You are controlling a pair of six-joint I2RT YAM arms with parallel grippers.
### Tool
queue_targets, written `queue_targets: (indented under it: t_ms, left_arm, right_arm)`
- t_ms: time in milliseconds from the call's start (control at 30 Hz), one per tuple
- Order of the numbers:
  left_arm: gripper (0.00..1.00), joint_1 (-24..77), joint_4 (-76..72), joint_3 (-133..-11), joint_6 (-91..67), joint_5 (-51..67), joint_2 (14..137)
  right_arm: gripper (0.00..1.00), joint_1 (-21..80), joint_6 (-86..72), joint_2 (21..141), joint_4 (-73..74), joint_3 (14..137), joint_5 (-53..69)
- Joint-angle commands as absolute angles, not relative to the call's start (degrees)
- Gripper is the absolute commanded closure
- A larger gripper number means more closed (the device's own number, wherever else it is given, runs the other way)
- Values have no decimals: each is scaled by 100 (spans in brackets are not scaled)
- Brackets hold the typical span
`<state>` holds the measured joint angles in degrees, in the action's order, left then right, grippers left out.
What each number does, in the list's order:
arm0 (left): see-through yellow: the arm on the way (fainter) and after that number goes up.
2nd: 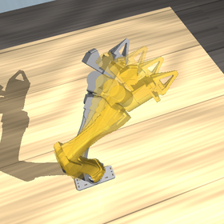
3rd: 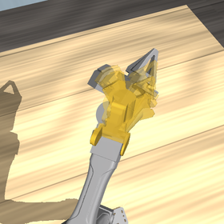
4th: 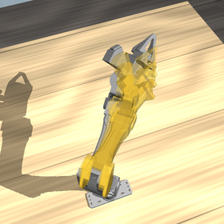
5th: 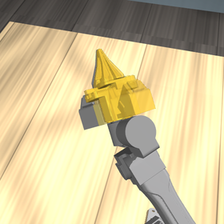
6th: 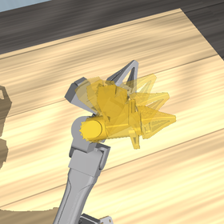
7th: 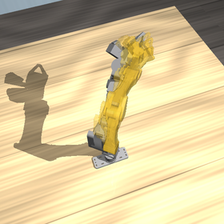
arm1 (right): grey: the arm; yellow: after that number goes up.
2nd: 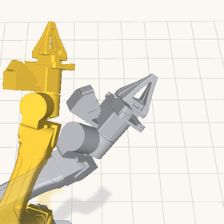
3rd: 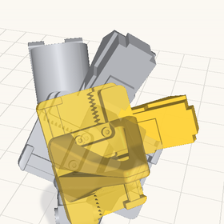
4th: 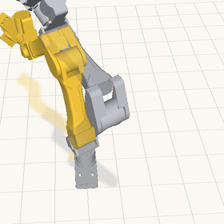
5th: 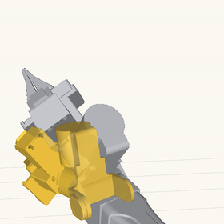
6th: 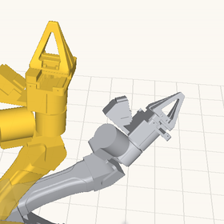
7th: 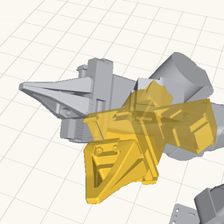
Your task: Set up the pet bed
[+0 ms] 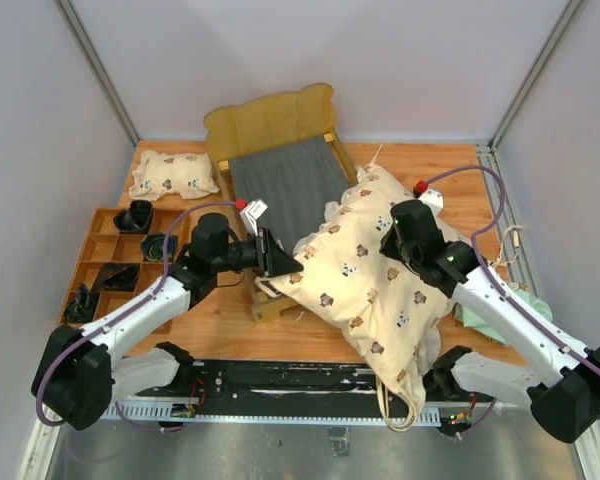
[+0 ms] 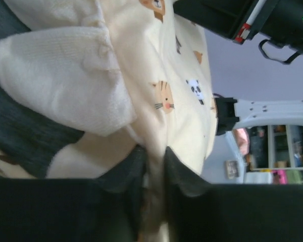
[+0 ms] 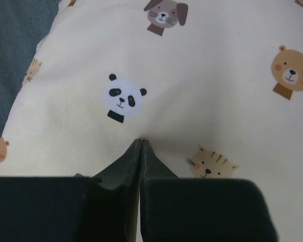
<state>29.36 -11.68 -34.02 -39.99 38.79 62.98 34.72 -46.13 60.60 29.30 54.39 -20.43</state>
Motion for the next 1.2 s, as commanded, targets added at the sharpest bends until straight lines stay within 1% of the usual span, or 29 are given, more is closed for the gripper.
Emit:
queue_targets:
  t_ms: [0, 33, 67, 167, 267, 300, 400, 433, 467, 500, 633, 767, 867, 1000, 1100, 1133, 1167]
  left_arm:
    - [90, 3015, -1472, -3514, -4003, 4531, 6313]
    - [98, 3015, -1473, -3520, -4020, 4509, 6260]
    - [100, 3015, -1475, -3505, -4025, 4463, 6167]
    - [100, 3019, -1318, -3559, -3910, 4111, 5748]
    - [100, 3019, -553, -3919, -3430, 3273, 5231]
    - [100, 3015, -156, -4074, -3254, 2808, 5052]
    - [100, 3015, 540, -4538, -2806, 1925, 4485]
    - [100, 3015, 711, -4611, -2692, 1731, 4317]
    - [100, 3015, 860, -4629, -2596, 1591, 4138]
    - [100, 3015, 967, -4606, -2532, 1477, 3960]
    - [100, 3015, 1318, -4374, -2405, 1064, 3468]
    - [100, 3017, 1553, -4133, -2315, 844, 3362]
    - [100, 3015, 1538, -3953, -2332, 906, 3428]
    - [100, 3015, 1465, -3736, -2395, 974, 3542]
    - [100, 3015, 1450, -3583, -2432, 948, 3567]
    - [100, 3015, 1450, -3549, -2436, 935, 3568]
    - [100, 3015, 1450, -3521, -2441, 924, 3564]
  right_arm:
    - [100, 3512, -4046, 5878, 2065, 5156, -1809]
    - [100, 3513, -3893, 5799, 1894, 5137, -1687]
    - [100, 3508, -3667, 5717, 1761, 5152, -1544]
    - [100, 3532, -2997, 5454, 1394, 5294, -1159]
    - [100, 3541, -2451, 5420, 1187, 5558, -1050]
    - [100, 3542, -2317, 5518, 1243, 5752, -1006]
    - [100, 3549, -2390, 5892, 1891, 6455, -849]
    - [94, 3557, -2572, 5959, 2127, 6596, -853]
    - [79, 3559, -2855, 5981, 2450, 6674, -982]
    - [67, 3560, -3286, 5974, 2835, 6722, -1201]
    - [32, 3560, -4963, 5630, 4061, 6388, -1984]
    - [28, 3560, -6396, 5140, 4639, 5786, -2062]
    - [27, 3560, -6909, 4974, 4542, 5363, -2070]
    - [26, 3560, -6970, 5227, 3716, 4950, -2097]
    - [25, 3542, -6919, 5724, 3294, 4884, -1969]
    - [27, 3542, -6888, 5921, 3253, 4924, -1932]
    - [32, 3542, -6850, 6078, 3209, 4987, -1896]
